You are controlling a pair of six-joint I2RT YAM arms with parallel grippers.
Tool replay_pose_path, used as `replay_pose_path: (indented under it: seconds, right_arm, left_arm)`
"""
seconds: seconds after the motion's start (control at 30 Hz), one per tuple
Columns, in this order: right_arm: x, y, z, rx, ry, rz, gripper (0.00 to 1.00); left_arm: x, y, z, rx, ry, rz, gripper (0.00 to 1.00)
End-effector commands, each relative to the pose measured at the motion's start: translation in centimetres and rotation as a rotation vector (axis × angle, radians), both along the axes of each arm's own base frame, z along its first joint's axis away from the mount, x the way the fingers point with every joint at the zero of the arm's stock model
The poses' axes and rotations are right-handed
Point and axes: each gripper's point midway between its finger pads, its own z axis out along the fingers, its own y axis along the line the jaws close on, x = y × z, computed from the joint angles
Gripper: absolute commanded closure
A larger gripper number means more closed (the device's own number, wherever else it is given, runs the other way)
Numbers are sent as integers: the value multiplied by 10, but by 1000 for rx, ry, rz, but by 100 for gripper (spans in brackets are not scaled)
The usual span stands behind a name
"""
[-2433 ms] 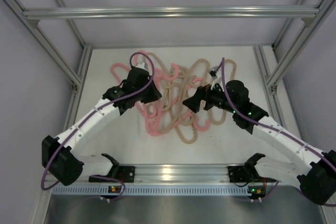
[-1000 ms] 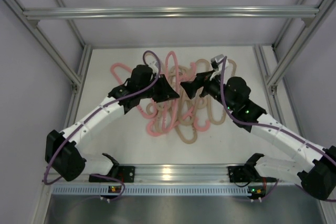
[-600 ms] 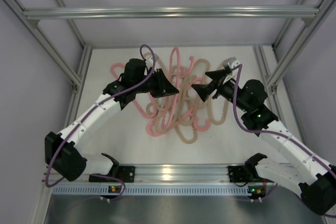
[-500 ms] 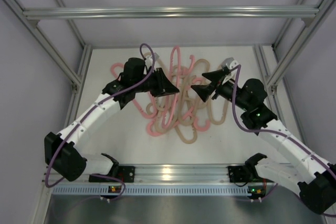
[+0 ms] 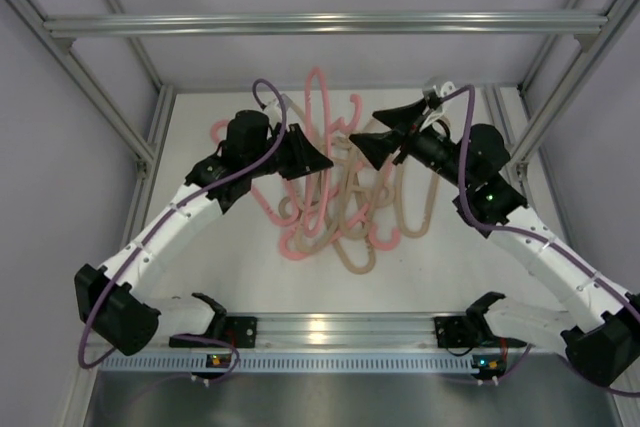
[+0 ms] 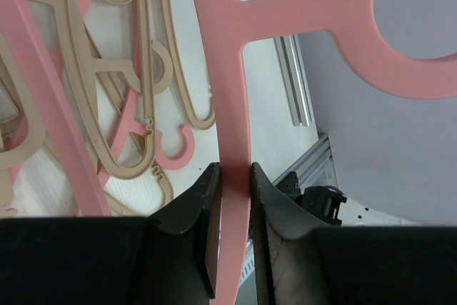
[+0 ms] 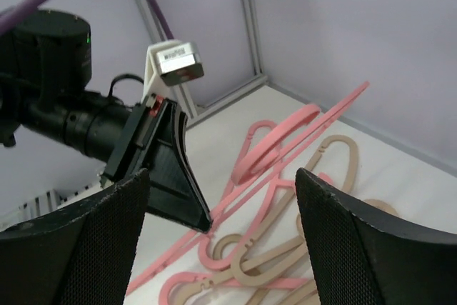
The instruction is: Organize the hangers
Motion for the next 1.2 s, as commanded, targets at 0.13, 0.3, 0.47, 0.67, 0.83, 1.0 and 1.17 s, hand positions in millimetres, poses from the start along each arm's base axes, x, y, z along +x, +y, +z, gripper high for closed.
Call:
replay_pose_path:
  seconds: [0.13, 0.3, 0.47, 0.67, 0.83, 1.0, 1.17]
  right_arm:
    - [24, 1, 41, 103, 144, -174, 24]
    - [44, 8, 17, 69, 292, -258, 28]
    - [51, 19, 4, 60, 378, -257, 34]
    - [51, 35, -8, 48, 447, -218, 51]
    - [51, 43, -12, 57, 507, -207, 75]
    - [57, 29, -23, 30, 560, -315, 100]
    - [59, 16, -31, 32, 596, -413, 100]
  left_arm:
    - [8, 0, 21, 1, -119, 25, 100]
    - [9, -2, 22, 13, -134, 36, 100]
    - [9, -1, 21, 19, -142, 41, 100]
    - [10, -4, 16, 37, -141, 40, 100]
    - [12, -5, 4, 67, -135, 42, 100]
    - [14, -3, -5, 94, -133, 53, 100]
    - [11, -2, -10, 111, -141, 54, 83]
